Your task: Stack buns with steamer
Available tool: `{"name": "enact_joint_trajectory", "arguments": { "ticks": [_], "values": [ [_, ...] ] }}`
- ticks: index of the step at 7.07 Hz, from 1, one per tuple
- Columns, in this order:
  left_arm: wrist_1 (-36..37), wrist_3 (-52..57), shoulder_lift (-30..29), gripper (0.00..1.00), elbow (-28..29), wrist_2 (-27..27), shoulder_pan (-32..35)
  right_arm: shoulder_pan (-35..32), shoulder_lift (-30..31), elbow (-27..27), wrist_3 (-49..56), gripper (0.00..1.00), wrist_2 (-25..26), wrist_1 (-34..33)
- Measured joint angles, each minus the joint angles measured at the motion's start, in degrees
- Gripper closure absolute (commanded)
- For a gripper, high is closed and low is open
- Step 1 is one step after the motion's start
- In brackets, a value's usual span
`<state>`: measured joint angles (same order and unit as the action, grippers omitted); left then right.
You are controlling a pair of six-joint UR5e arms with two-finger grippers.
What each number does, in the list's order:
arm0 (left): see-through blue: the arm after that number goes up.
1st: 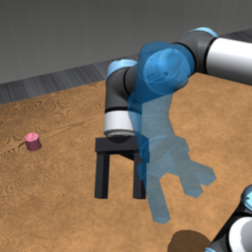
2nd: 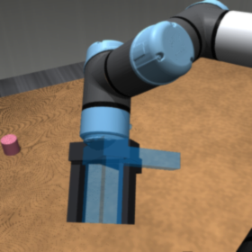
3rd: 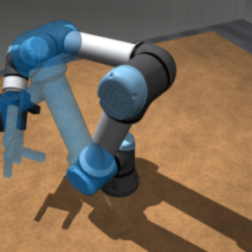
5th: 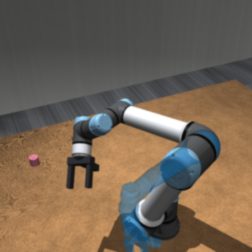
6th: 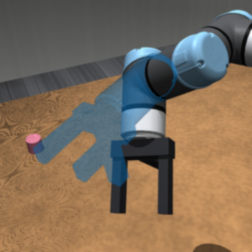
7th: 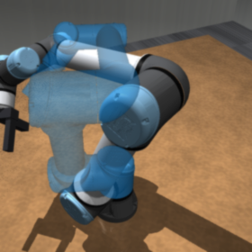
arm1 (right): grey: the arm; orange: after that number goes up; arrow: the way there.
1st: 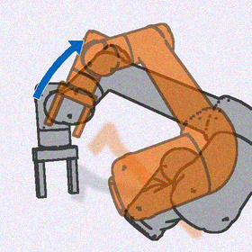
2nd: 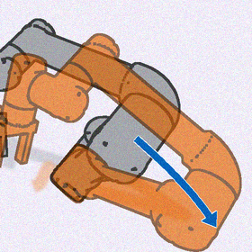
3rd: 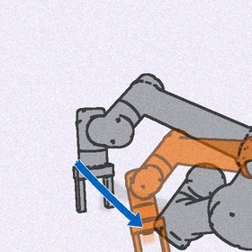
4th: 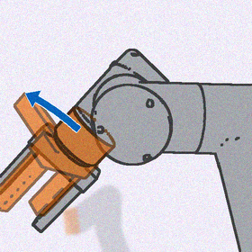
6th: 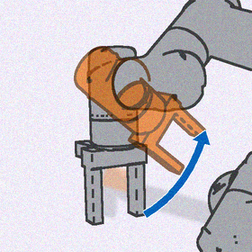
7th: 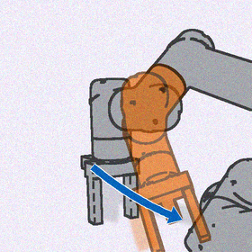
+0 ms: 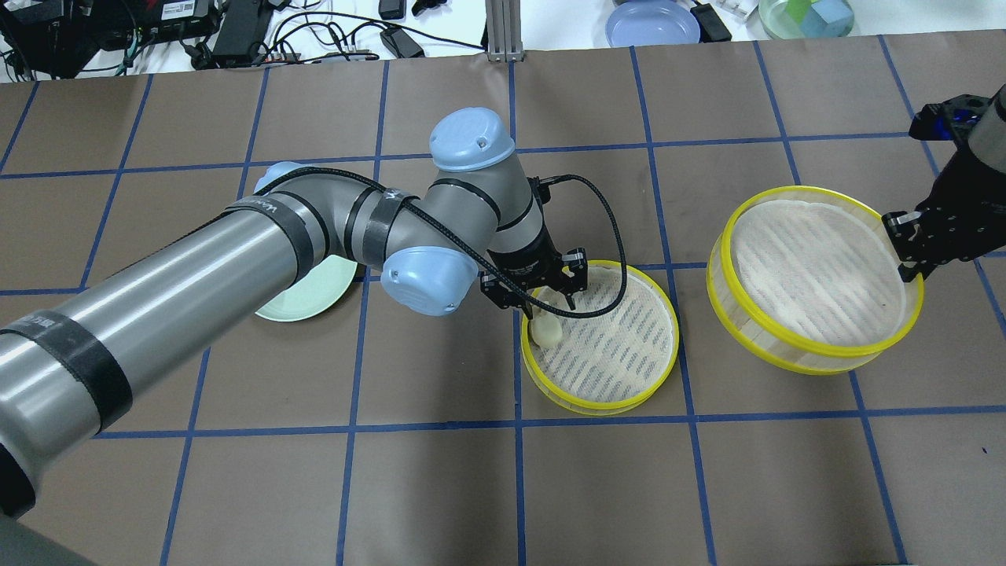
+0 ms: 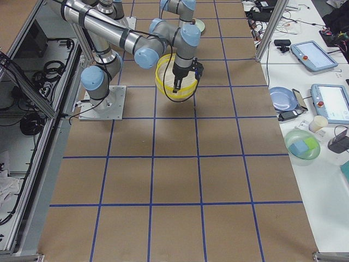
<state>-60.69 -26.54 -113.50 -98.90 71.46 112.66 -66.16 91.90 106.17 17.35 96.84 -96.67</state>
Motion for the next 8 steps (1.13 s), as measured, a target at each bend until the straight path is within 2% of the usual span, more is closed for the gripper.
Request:
{"name": "enact_joint_trajectory", "arguments": {
  "ticks": [2, 4, 6, 8],
  "values": [
    [-0.4, -0.4, 1.0, 0.00, 0.8, -2.6, -0.4, -4.0, 0.0, 0.6, -5.3, 1.00, 0.2, 0.0],
    [-3.7, 1.1, 2.9, 0.00, 3.0, -0.8, -4.4, -9.5, -0.2, 1.8, -11.4, 1.00, -0.4, -1.1],
    [-7.0, 10.4, 5.4, 0.00, 4.2, 5.9, -11.8, -17.0, -0.9, 3.2, -19.7, 1.00, -0.6, -3.3],
    [-9.4, 23.6, 7.3, 0.00, 4.4, 14.4, -20.6, -22.3, -1.3, 6.4, -24.0, 1.00, -0.7, -9.1]
  ]
}}
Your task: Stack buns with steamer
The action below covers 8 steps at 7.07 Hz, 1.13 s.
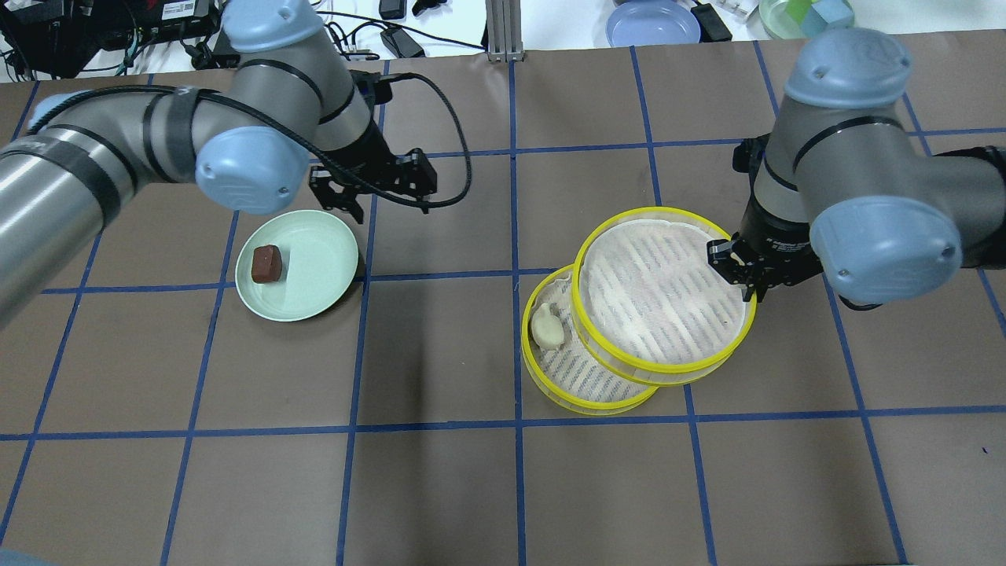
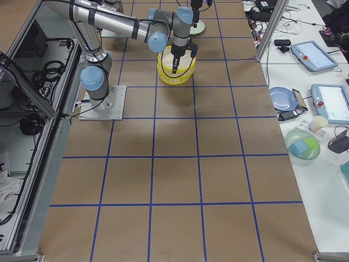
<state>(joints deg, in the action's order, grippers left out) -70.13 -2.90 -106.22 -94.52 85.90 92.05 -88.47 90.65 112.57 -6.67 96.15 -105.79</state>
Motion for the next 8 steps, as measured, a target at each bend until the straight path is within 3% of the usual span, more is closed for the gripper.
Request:
{"name": "enact_joint_trajectory", "arguments": {
  "ticks": [3, 7, 8],
  "values": [
    [-0.3, 16.8, -0.4, 0.00, -0.8, 6.9, -11.4, -5.2, -2.4, 2.2, -2.9, 1.00, -0.2, -5.6],
    [0.8, 21.8, -6.2, 0.00, -2.3, 7.2, -14.5, -6.8, -4.7, 2.2, -3.6, 1.00, 0.0, -6.3],
    [1.5, 21.8, -7.7, 0.06, -2.3, 7.3, -14.6, -6.9, -4.8, 2.2, -3.6, 1.00, 0.0, -6.2]
  ]
}}
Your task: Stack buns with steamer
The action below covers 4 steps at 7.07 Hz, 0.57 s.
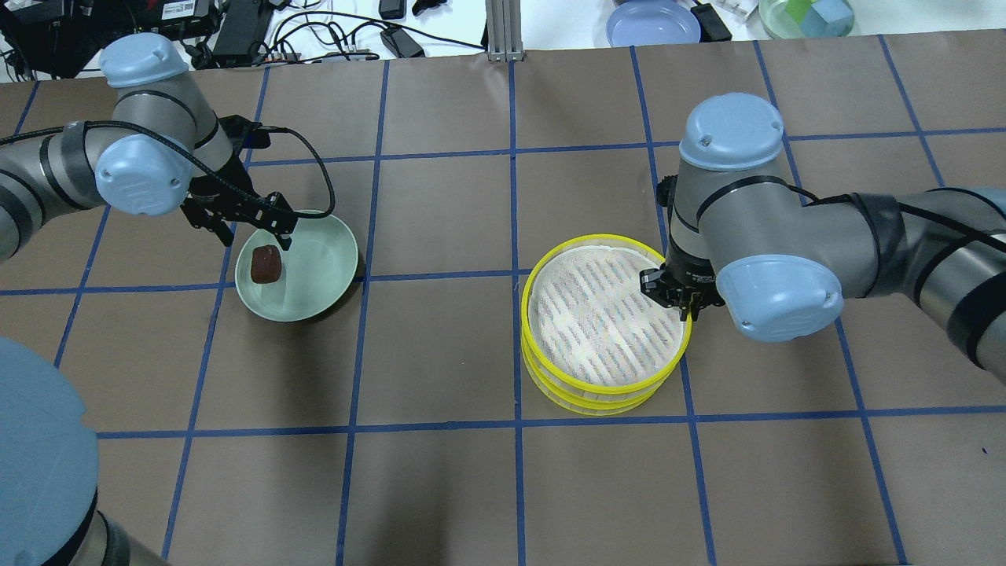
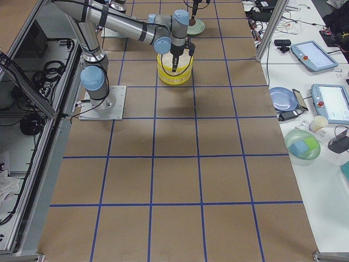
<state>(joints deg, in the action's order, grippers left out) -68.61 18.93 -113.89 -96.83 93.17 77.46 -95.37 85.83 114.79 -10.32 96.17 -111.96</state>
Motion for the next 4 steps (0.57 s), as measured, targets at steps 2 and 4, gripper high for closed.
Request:
{"name": "enact_joint_trajectory", "arguments": {
  "ticks": [2, 4],
  "values": [
    [0.5, -0.4, -2.3, 0.14, 0.0, -0.2, -0.3, -0.1, -0.1, 0.0, -0.1, 1.00, 0.0, 0.2],
    [0.6, -0.5, -3.8, 0.55, 0.0, -0.2, -0.4, -0.2, -0.2, 0.0, -0.1, 1.00, 0.1, 0.4]
  ]
}}
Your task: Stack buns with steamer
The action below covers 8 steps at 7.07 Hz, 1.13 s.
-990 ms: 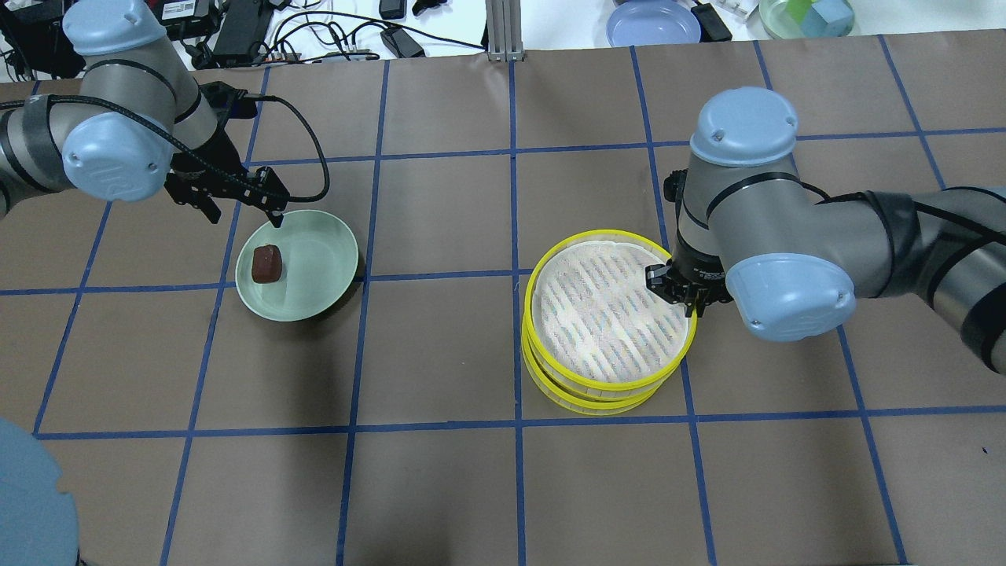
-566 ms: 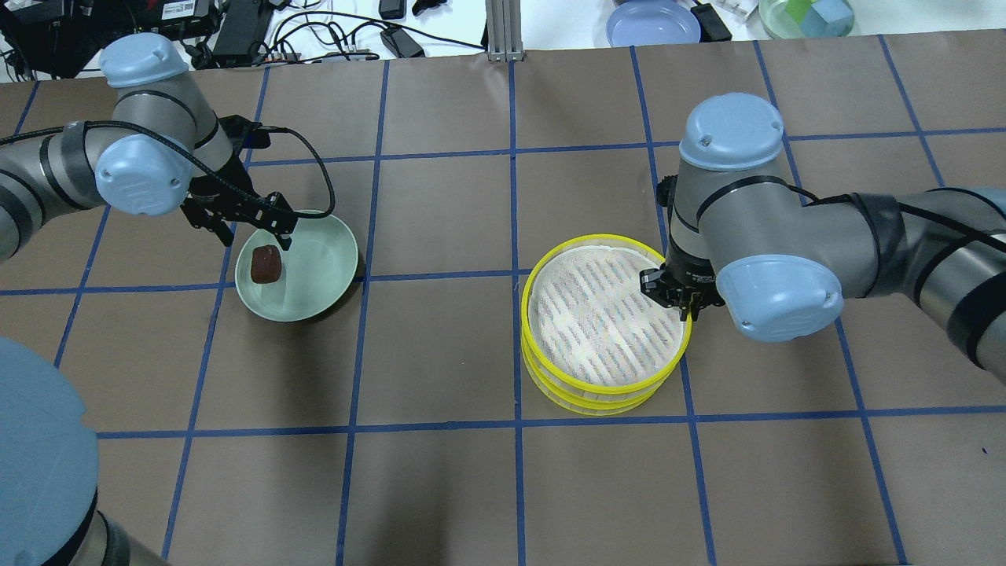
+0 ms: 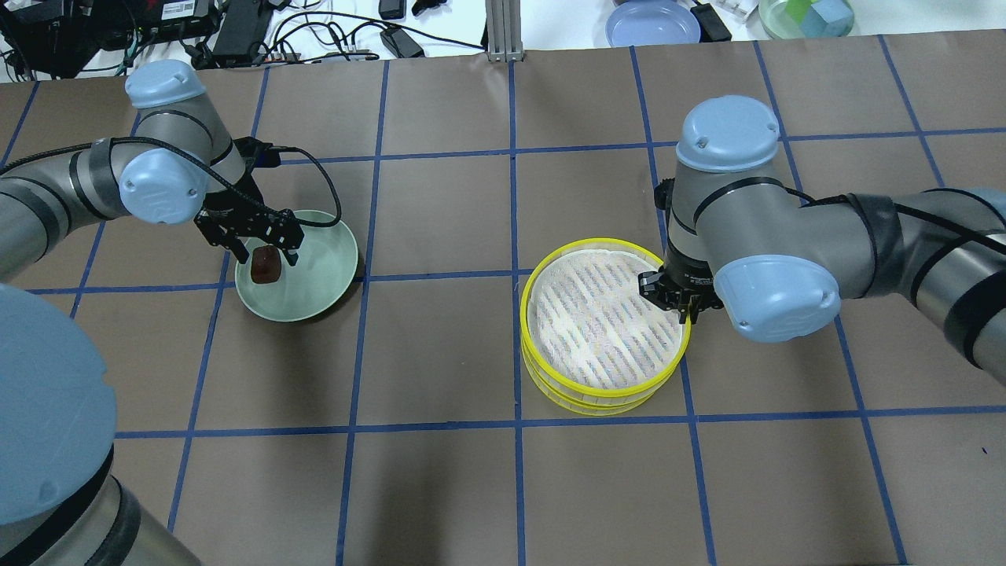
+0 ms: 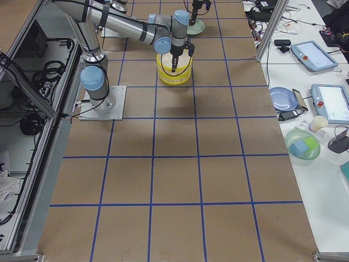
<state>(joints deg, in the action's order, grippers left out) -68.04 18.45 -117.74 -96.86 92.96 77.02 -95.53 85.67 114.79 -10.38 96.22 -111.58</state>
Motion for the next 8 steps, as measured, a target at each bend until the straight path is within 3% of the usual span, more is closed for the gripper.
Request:
{"name": "enact_joint_trajectory", "arguments": {
  "ticks": [1, 2, 3, 4, 6, 8],
  "values": [
    [0.0, 0.1, -0.4, 0.73, 0.0, 0.1, 0.0, 0.0, -0.1, 0.0, 0.0, 0.85, 0.0, 0.0],
    [0.0, 0.3, -0.7, 0.96, 0.0, 0.1, 0.0, 0.0, -0.2, 0.0, 0.0, 0.64, 0.0, 0.0],
    [0.0, 0.3, -0.9, 1.00, 0.1, 0.2, 0.0, 0.0, -0.5, 0.0, 0.0, 0.10, 0.1, 0.0],
    [0.0, 0.3, -0.9, 1.00, 0.3, 0.2, -0.1, 0.0, -0.6, -0.1, 0.0, 0.00, 0.2, 0.0],
    [-0.2, -1.1, 0.2, 1.00, 1.0, 0.1, 0.0, 0.0, -0.1, -1.2, 0.0, 0.01, 0.4, 0.1],
    [-3.5, -8.4, 3.6, 1.00, 3.2, -1.9, 2.2, 0.1, 1.3, -8.7, -0.1, 0.01, 0.2, 3.1]
  ]
}}
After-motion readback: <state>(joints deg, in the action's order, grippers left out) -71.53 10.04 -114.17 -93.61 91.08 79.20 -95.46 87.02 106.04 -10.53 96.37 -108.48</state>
